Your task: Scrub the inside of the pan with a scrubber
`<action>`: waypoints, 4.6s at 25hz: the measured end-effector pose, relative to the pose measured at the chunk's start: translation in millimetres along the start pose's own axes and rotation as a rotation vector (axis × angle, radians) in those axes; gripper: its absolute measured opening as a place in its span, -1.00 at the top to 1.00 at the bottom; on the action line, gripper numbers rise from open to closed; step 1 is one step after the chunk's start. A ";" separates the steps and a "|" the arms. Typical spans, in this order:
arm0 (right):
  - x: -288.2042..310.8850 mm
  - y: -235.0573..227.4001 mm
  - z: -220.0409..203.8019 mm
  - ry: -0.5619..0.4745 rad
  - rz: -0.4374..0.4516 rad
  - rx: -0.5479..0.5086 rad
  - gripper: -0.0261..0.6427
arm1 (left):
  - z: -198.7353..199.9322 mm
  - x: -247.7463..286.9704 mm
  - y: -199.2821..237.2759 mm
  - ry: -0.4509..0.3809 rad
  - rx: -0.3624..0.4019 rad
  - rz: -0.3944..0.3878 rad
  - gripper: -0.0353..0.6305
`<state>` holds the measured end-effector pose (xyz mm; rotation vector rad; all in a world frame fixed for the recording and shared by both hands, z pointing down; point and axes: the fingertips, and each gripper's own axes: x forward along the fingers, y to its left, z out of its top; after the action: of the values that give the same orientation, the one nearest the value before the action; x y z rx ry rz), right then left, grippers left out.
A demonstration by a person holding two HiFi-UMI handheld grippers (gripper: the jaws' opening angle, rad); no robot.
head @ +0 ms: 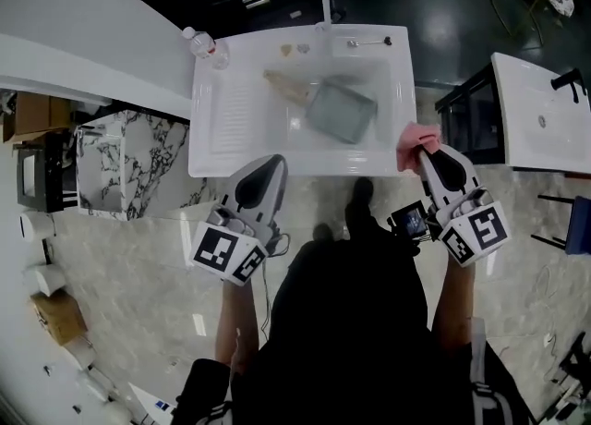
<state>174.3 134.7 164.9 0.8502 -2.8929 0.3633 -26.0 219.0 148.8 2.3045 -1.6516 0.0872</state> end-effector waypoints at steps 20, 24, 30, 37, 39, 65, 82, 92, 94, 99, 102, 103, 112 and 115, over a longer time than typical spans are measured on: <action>88.4 -53.9 -38.3 0.131 0.093 0.099 0.81 | -32.7 99.1 62.0 0.173 -0.025 0.034 0.79; 100.6 -51.6 -27.3 0.125 0.012 0.102 0.81 | -30.7 114.8 87.9 0.186 -0.016 -0.045 0.79; 122.6 -43.2 -26.4 0.154 -0.120 0.108 0.81 | -40.7 145.1 130.3 0.249 0.041 -0.185 0.79; 146.1 -32.8 -47.4 0.209 -0.240 0.152 0.81 | -77.0 181.7 162.2 0.356 0.147 -0.388 0.79; 153.9 -28.0 -55.8 0.222 -0.266 0.166 0.81 | -89.5 189.3 172.0 0.392 0.188 -0.436 0.79; 253.8 -39.8 -214.3 0.454 -0.222 0.309 0.81 | -306.5 260.4 232.1 0.795 0.833 -0.777 0.11; 324.3 -72.1 -340.8 0.687 -0.167 0.208 0.81 | -349.0 268.1 254.7 0.903 1.073 -0.789 0.24; 358.3 -79.5 -379.2 0.751 -0.188 0.198 0.81 | -353.1 267.1 257.8 0.959 1.104 -0.796 0.29; 364.6 -80.1 -385.1 0.755 -0.195 0.209 0.81 | -354.1 267.0 258.1 0.966 1.109 -0.794 0.29; 381.0 -86.2 -392.9 0.753 -0.231 0.206 0.81 | -357.8 268.0 259.9 0.965 1.155 -0.782 0.29; 384.4 -95.7 -391.6 0.735 -0.265 0.198 0.81 | -359.4 268.0 260.2 0.966 1.168 -0.780 0.30; 385.6 -98.8 -390.5 0.727 -0.273 0.190 0.81 | -360.1 267.8 260.5 0.964 1.172 -0.780 0.30; 376.4 -118.2 -393.0 0.929 -0.291 -0.325 0.82 | -362.6 268.3 262.2 0.956 1.204 -0.764 0.30; 357.7 -127.3 -398.4 1.026 -0.296 -0.465 0.82 | -362.9 267.9 263.6 0.959 1.214 -0.758 0.30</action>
<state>-43.2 -52.7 634.4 0.6936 -1.7656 0.0451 -136.3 -1.7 609.3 2.5909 -0.0875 2.0362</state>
